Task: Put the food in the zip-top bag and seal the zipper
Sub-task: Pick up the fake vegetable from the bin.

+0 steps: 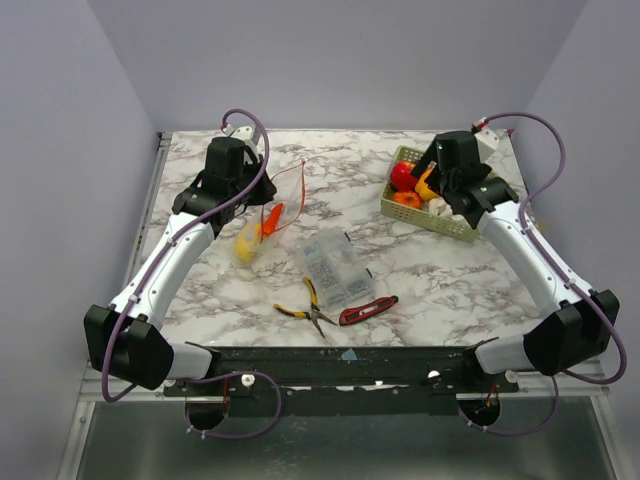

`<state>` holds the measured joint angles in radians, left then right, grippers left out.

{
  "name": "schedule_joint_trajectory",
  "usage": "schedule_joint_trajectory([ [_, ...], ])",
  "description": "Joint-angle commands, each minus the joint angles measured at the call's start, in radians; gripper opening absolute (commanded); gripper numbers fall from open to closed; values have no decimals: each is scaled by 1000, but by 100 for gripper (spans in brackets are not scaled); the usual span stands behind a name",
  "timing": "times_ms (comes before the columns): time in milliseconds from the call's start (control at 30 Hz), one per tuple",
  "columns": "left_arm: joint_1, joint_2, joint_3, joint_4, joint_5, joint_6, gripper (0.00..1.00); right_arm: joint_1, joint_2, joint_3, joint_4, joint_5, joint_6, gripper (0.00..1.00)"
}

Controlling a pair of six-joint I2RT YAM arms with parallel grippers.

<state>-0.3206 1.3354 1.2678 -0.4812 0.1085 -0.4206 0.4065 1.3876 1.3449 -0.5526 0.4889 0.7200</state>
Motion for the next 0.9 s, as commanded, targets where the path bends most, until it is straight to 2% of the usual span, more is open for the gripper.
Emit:
schedule_joint_trajectory([
  [0,3,-24,19,3,40,-19,0,-107,41,-6,-98,-37,-37,94],
  [133,5,-16,21,1,43,-22,0,-152,92,-12,-105,-49,-58,100],
  [700,14,10,40,-18,84,-43,0,-262,344,-6,-17,-139,-241,99],
  [867,14,20,35,-17,74,-43,0,-305,406,-19,29,-213,-264,98],
])
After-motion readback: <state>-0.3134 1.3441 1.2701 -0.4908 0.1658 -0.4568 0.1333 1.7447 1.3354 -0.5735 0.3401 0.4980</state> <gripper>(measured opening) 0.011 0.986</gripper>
